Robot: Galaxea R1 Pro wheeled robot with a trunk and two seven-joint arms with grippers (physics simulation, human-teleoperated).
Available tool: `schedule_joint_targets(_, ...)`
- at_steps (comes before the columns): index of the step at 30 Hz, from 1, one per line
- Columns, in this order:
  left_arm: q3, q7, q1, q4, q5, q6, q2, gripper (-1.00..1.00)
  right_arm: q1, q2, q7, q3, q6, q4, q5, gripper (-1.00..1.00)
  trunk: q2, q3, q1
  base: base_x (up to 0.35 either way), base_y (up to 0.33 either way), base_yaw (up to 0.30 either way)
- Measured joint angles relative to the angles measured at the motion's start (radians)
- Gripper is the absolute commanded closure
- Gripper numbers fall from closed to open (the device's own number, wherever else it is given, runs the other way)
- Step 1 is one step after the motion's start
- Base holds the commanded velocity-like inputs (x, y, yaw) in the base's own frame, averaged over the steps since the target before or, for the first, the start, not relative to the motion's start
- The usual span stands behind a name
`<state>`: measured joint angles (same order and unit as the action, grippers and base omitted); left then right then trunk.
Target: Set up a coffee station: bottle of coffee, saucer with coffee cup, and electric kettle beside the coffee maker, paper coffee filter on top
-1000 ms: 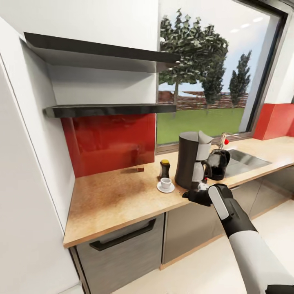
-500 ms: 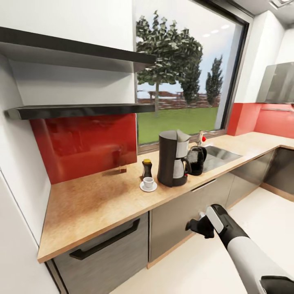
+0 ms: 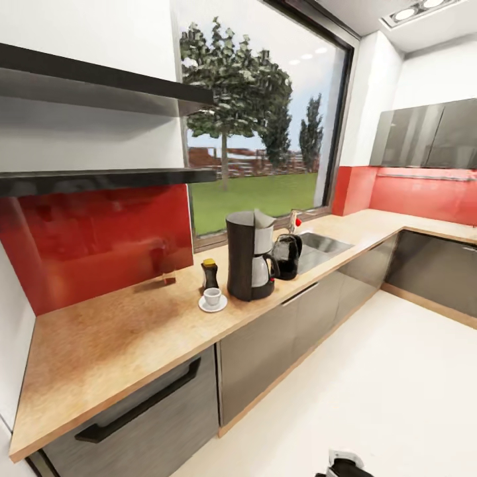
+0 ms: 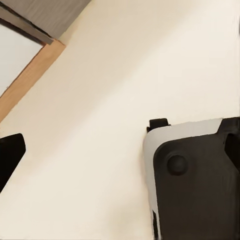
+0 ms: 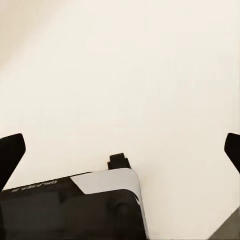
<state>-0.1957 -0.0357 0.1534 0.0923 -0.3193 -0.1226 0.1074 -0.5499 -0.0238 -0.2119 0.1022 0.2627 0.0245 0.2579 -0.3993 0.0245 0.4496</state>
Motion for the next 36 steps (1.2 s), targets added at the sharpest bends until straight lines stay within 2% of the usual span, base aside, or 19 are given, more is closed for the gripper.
schedule_joint_targets(1,0.001,0.001,0.0,-0.008,0.062,-0.001,0.002,-1.0,0.052,-0.009,0.023,0.001,-0.01,-0.001,-0.012,-1.0,0.0,0.0,0.0,0.0,0.0,-0.3)
schedule_joint_targets(2,0.001,0.001,0.0,-0.01,0.09,-0.002,0.004,-1.0,0.091,-0.012,0.055,0.0,-0.017,-0.002,-0.019,-1.0,0.0,0.0,0.0,0.0,0.0,-0.3)
schedule_joint_targets(4,0.002,0.001,-0.001,-0.014,0.123,-0.003,0.007,-1.0,0.133,-0.014,0.139,0.001,-0.038,-0.002,-0.028,-1.0,0.0,0.0,0.0,0.0,0.0,-0.3)
schedule_joint_targets(6,0.003,0.001,-0.008,-0.016,0.137,-0.003,0.006,-1.0,0.163,-0.014,0.195,0.001,-0.07,-0.002,-0.031,-1.0,0.0,0.0,0.0,0.0,0.0,-0.3)
schedule_joint_targets(9,0.003,0.001,-0.017,-0.018,0.144,-0.003,0.003,-1.0,0.203,-0.015,0.232,0.002,-0.11,-0.001,-0.034,-1.0,0.0,0.0,0.0,0.0,0.0,-0.3)
schedule_joint_targets(17,0.005,0.004,-0.042,-0.021,0.143,0.0,0.008,-1.0,0.239,-0.015,0.236,0.003,-0.114,-0.003,-0.034,-1.0,0.0,0.001,0.0,0.0,0.0,-0.258)
schedule_joint_targets(36,0.007,0.004,-0.046,-0.021,0.142,0.014,0.003,-1.0,0.257,-0.016,0.233,0.003,-0.116,-0.001,-0.033,-1.0,0.0,0.001,0.0,0.0,0.0,-0.01)
